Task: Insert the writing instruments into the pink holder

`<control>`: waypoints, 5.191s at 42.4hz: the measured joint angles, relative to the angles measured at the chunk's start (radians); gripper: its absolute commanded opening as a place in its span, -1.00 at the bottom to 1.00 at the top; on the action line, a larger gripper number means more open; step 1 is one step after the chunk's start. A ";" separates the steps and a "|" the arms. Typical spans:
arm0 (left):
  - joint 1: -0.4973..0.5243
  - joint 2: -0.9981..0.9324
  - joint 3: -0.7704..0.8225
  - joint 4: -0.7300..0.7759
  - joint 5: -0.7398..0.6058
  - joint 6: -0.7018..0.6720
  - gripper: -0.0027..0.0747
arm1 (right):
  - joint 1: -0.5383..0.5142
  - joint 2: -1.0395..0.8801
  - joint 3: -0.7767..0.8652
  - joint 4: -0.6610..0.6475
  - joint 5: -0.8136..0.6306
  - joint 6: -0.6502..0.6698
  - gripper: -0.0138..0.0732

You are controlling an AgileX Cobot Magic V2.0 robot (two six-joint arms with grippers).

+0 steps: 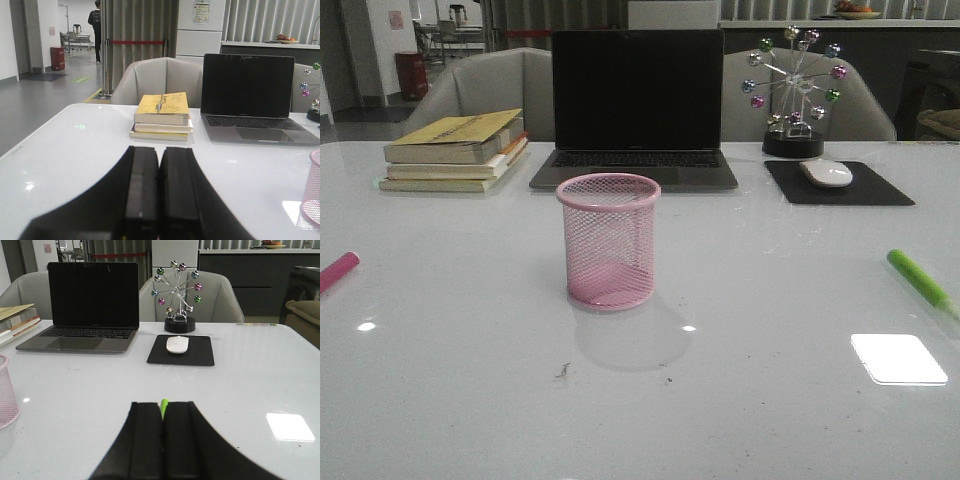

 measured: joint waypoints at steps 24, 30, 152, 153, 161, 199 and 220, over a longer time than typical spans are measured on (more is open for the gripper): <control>0.000 0.000 0.000 0.000 0.000 0.000 -0.69 | 0.000 0.000 0.000 0.000 0.000 0.000 -0.55; 0.000 0.000 0.000 0.000 0.000 0.000 -0.69 | 0.000 0.000 0.000 0.000 -0.002 0.000 -0.55; 0.000 0.705 -0.666 -0.017 0.626 0.000 0.09 | 0.000 1.317 -0.912 0.000 0.564 0.000 0.56; 0.000 0.705 -0.666 -0.017 0.626 0.000 0.08 | 0.000 1.340 -0.927 0.000 0.573 0.000 0.56; 0.000 0.705 -0.666 -0.017 0.626 0.000 -0.02 | 0.000 1.528 -1.053 0.000 0.641 0.000 0.56; 0.000 0.705 -0.666 -0.017 0.626 0.000 -0.08 | 0.000 1.900 -1.268 -0.013 0.632 0.000 0.10; 0.000 0.705 -0.666 -0.017 0.626 0.000 -0.08 | 0.000 1.952 -1.270 -0.018 0.605 0.000 0.10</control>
